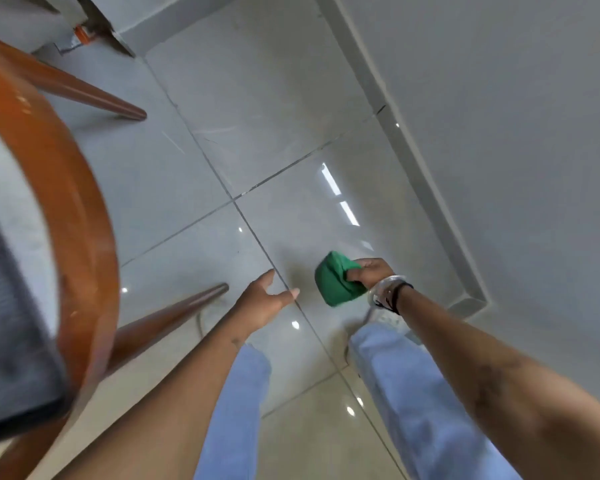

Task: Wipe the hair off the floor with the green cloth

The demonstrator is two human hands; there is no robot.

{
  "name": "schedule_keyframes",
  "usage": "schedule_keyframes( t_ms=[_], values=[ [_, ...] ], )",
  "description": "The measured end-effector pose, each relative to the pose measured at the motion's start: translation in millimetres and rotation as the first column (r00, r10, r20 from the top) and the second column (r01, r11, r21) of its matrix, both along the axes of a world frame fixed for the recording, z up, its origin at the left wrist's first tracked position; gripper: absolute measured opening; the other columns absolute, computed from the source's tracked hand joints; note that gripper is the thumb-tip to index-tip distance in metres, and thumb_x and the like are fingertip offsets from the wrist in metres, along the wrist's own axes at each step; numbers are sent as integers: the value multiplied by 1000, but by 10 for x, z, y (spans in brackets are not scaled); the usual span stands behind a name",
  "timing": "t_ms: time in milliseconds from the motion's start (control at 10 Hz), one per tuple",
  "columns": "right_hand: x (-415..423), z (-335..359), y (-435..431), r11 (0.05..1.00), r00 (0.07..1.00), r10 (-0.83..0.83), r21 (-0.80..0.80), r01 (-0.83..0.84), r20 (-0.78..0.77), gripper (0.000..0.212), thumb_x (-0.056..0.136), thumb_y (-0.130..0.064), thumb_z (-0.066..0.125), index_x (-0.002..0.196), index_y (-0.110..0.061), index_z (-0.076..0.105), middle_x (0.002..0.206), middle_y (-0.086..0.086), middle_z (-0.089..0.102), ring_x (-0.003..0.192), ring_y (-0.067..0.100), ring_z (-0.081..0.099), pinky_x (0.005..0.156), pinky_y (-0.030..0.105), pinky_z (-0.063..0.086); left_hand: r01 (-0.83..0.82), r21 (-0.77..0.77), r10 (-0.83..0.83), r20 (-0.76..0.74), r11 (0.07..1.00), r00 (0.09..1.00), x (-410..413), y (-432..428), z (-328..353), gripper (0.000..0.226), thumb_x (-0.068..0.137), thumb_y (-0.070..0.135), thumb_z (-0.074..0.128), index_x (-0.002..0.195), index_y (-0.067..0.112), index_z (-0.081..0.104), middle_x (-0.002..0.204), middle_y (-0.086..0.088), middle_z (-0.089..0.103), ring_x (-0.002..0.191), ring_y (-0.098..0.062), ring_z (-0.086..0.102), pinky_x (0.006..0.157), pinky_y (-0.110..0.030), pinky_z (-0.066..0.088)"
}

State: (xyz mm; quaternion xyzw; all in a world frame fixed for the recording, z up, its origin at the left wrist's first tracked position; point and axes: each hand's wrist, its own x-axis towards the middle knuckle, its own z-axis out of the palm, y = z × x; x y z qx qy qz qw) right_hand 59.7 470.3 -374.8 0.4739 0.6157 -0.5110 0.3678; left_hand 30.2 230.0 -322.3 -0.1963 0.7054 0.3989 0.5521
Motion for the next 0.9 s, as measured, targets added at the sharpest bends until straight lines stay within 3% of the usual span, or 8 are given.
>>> schedule_keyframes(
  t_ms=[100,300,400,500,600,700,800,900],
  values=[
    [-57,1307,-288,809,895,-446,-439,391,-25,23,74,8,47,88,4,65,78,14,71,81,32,61,77,39,52,-353,198,367,-34,914,930,-60,65,1041,58,82,42,73,131,19,55,135,2,59,121,-11,56,93,-14,42],
    [-521,2815,-1105,623,889,-456,-728,285,-42,47,63,-10,53,108,2,61,97,13,71,88,30,67,80,44,56,-638,374,684,11,674,729,-359,-612,2456,15,83,20,72,98,17,76,98,-1,79,94,-15,74,71,-22,60],
    [-733,3123,-1560,810,962,-107,-583,-62,-251,30,72,-25,63,98,-12,69,88,1,78,79,17,74,68,36,61,-659,316,717,-113,683,688,-398,-1073,2759,18,86,15,71,104,13,74,101,-6,79,95,-20,74,72,-25,62],
    [-870,3339,-2384,880,885,301,-255,-401,-355,11,79,-28,77,83,-21,69,85,0,76,60,-2,71,48,18,56,-623,153,637,-296,767,711,-423,-1736,2946,28,89,20,68,115,11,65,107,-7,75,98,-22,71,66,-19,59],
    [-819,3221,-2870,884,870,381,-153,-442,-312,12,81,-21,77,88,-15,68,95,7,76,70,8,73,56,22,60,-589,-17,535,-398,808,745,-407,-2084,2880,33,88,20,69,118,9,61,109,-9,71,98,-24,68,71,-26,58],
    [-718,3071,-3361,767,745,639,84,-636,-192,15,80,-17,71,89,-10,61,89,9,67,80,27,64,71,33,55,-480,-258,336,-450,838,828,-277,-2427,2664,47,84,17,74,125,5,55,120,-7,62,106,-26,60,87,-34,48],
    [-630,3134,-3407,680,668,731,224,-698,-136,12,82,-10,60,94,-12,59,91,13,66,81,31,62,64,33,48,-377,-383,202,-424,843,883,-200,-2456,2627,56,82,20,76,129,6,51,126,-9,59,114,-31,58,92,-37,48],
    [-498,3533,-3187,722,714,679,330,-609,-168,20,85,-13,57,104,-12,65,102,11,72,77,30,61,64,30,48,-216,-591,-52,-402,777,914,-198,-2421,2844,64,84,31,71,136,7,43,137,-17,52,123,-37,53,96,-47,50]
  ],
)
